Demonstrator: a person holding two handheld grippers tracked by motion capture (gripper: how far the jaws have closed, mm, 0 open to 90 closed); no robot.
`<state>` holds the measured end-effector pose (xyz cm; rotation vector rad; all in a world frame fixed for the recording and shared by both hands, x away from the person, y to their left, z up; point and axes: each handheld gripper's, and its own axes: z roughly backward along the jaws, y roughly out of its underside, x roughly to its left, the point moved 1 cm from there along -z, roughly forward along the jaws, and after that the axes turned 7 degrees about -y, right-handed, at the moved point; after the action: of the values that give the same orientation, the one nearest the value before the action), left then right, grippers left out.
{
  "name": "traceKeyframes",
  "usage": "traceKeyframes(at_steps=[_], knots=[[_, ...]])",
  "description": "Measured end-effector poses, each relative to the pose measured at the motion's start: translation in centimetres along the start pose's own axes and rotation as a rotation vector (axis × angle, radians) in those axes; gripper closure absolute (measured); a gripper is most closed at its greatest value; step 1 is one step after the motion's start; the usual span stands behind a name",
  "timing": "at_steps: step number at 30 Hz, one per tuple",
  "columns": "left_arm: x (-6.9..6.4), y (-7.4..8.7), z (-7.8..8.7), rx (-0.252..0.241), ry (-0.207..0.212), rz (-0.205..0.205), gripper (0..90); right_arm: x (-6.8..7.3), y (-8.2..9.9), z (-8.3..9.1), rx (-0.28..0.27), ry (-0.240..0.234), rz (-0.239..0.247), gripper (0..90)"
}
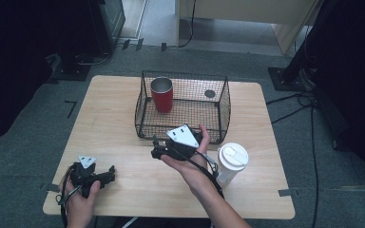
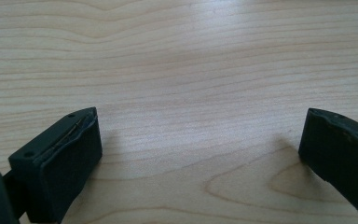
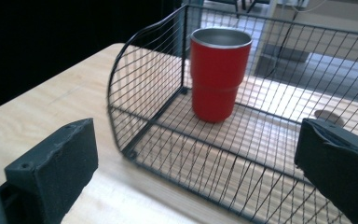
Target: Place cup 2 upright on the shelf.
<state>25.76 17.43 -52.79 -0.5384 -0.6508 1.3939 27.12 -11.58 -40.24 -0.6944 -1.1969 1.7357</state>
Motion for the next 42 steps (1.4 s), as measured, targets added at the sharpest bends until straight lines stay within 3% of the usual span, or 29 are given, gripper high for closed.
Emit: traceKeyframes(at_steps=[5,13,23,29,42], knots=[[-0.1,-0.1,-0.1,-0.001,-0.005,0.007,0.0,0.3,1.2,1.3,-0.009,0.001,0.023,0.0],[-0.1,-0.1,-0.1,-0.003,-0.006,0.007,0.0,0.4,2.8,3.5,-0.019,-0.011,0.022,0.0],[-0.2,-0.1,-0.1,-0.003,-0.009,0.011,0.0,-0.2,3.2,6.2,-0.032,-0.024,0.021,0.0],[-0.2,-0.1,-0.1,-0.003,-0.009,0.012,0.0,-1.4,3.1,7.9,-0.043,-0.008,0.01,0.0],[-0.2,-0.1,-0.1,-0.003,-0.009,0.012,0.0,-4.9,3.2,10.9,-0.07,0.074,-0.004,0.0]])
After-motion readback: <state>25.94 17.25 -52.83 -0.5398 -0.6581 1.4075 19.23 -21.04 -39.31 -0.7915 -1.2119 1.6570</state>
